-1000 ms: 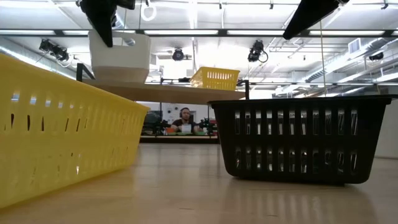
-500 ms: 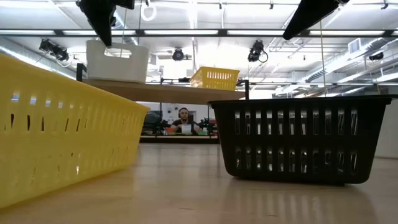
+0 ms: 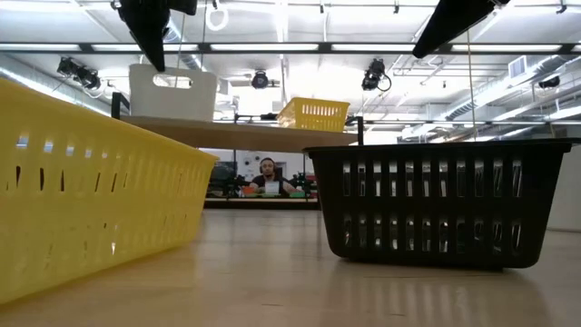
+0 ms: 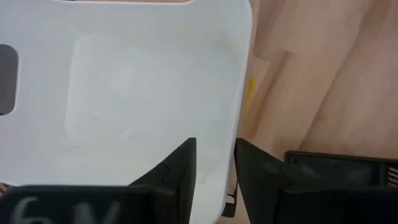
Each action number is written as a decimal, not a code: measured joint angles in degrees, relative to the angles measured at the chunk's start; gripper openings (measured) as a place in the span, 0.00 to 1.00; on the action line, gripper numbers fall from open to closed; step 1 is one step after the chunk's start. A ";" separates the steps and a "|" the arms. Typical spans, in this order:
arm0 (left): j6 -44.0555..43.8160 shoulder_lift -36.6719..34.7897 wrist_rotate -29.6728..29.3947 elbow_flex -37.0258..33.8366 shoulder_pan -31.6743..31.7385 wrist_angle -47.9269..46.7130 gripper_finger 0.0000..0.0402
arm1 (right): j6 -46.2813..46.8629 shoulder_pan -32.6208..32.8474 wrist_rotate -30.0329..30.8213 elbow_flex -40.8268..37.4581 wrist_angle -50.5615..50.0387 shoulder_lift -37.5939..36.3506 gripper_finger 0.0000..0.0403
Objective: Stack baskets on shelf by color
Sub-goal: Put the left black bin on the shelf
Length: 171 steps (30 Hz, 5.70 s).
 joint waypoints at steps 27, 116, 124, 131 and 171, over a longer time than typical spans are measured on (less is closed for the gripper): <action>-4.19 -0.07 6.16 8.20 -14.50 3.12 0.29 | -1.35 0.14 1.54 0.00 0.06 0.00 0.26; -1.12 26.46 2.25 19.97 -23.13 14.16 0.01 | -1.14 2.24 -3.42 0.00 5.22 -0.02 0.26; 2.00 26.47 2.44 23.20 -14.56 11.13 0.02 | -1.12 3.26 -3.26 0.00 5.22 -0.02 0.26; 4.19 26.47 2.46 23.20 -7.56 10.50 0.02 | -1.13 3.34 -3.15 0.00 5.20 -0.02 0.26; 10.46 26.95 3.99 17.87 5.60 13.03 0.11 | -1.07 3.48 -3.17 0.00 5.39 -0.02 0.26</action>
